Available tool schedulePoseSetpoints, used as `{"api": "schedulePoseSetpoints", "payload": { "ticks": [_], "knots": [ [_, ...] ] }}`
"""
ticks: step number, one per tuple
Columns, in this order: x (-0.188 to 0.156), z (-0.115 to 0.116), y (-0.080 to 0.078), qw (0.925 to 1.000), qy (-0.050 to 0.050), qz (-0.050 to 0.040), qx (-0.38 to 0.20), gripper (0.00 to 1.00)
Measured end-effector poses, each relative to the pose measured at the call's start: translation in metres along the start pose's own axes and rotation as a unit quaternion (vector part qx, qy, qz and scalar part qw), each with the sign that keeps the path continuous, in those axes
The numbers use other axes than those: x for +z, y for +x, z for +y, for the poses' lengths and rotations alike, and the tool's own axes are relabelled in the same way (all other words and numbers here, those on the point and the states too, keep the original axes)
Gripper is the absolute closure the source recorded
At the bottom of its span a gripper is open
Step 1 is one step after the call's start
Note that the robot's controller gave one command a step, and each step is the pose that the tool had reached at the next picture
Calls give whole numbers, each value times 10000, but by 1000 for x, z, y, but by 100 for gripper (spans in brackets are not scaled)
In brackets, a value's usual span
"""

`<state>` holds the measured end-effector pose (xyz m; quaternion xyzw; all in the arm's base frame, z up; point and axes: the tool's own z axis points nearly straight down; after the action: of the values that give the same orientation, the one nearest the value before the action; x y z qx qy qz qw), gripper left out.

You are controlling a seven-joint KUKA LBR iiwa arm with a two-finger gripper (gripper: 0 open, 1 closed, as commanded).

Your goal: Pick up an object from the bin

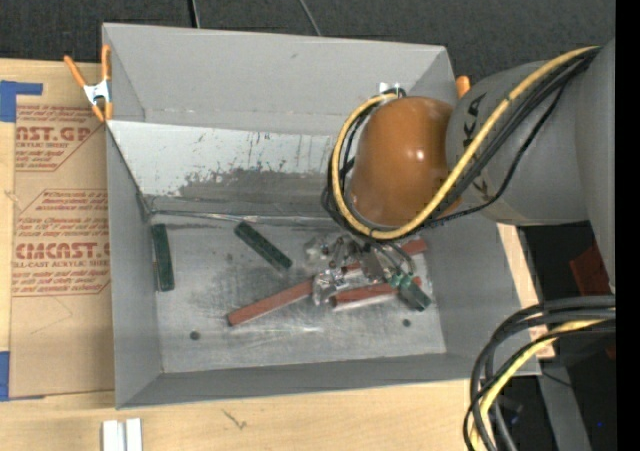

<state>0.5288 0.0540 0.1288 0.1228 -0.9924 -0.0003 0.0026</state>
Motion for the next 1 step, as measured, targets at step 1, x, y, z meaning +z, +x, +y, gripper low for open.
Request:
{"api": "schedulePoseSetpoints", "payload": {
  "ticks": [1],
  "knots": [
    [19,56,7,9919,13,-55,-1266,100]
  ]
}}
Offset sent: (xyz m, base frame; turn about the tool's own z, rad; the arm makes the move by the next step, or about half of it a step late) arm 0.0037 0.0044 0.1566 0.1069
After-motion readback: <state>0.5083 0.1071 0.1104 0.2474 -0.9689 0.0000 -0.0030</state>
